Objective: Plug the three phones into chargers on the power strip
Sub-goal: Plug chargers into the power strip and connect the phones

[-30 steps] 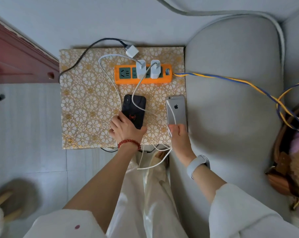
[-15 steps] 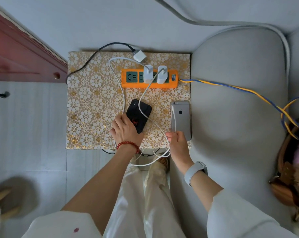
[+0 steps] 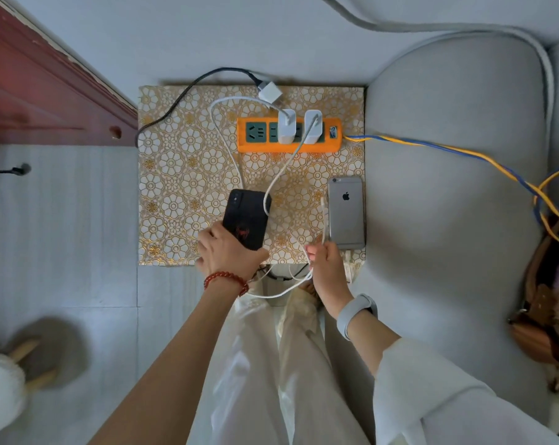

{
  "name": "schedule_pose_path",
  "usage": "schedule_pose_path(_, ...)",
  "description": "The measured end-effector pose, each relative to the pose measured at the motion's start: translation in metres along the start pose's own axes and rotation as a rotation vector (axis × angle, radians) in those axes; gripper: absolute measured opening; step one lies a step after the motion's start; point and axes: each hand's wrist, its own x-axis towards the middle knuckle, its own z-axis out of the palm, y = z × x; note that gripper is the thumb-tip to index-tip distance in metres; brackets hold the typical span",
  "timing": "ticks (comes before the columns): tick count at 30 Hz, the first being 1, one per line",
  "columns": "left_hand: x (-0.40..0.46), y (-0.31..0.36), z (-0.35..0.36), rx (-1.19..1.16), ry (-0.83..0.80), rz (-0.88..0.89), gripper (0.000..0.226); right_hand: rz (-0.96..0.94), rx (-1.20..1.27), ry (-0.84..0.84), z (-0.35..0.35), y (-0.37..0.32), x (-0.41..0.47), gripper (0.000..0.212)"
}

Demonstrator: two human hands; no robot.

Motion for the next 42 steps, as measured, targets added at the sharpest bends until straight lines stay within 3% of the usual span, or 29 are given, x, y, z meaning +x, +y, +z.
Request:
schedule_pose_path(5,-0.016,-0.031,-0.023,-0.008,-0.068,-0.094,0.091,0.038,-0.169,-0.32,0.008,0.002,-0.026,0.021)
schedule_pose_path(7,-0.024,-0.034,-0.029,-0.016,-0.078,-0.088,0.094,0.035,-0.192,-0.358,0.005,0.002,-0.035,0.021)
schedule_pose_path(11,-0.041,-0.032,-0.038,-0.208,-0.139,-0.095,0.098,0.022,-0.109,-0.298,-0.01,-0.005,-0.052,0.021)
schedule_pose_path(18,-0.062,0.002,-0.042,-0.439,-0.264,-0.068,0.084,-0.19,-0.109,-0.147,-0.05,-0.026,-0.073,0.027)
schedule_pose_path(24,-0.061,0.046,-0.036,-0.665,-0.307,-0.147,0.101,-0.296,-0.191,-0.156,-0.066,-0.043,-0.089,0.021)
schedule_pose_path(26,-0.065,0.06,-0.041,-0.684,-0.29,-0.152,0.103,-0.318,-0.267,-0.154,-0.069,-0.043,-0.092,0.012)
schedule_pose_path(31,-0.065,0.077,-0.04,-0.664,-0.252,-0.128,0.118,-0.369,-0.347,-0.119,-0.07,-0.036,-0.098,0.017)
schedule_pose_path(36,-0.067,0.089,-0.047,-0.669,-0.237,-0.177,0.111,-0.375,-0.361,-0.119,-0.063,-0.032,-0.1,0.018)
schedule_pose_path(42,-0.073,0.101,-0.046,-0.757,-0.21,-0.241,0.117,-0.484,-0.417,0.009,-0.058,-0.037,-0.097,0.015)
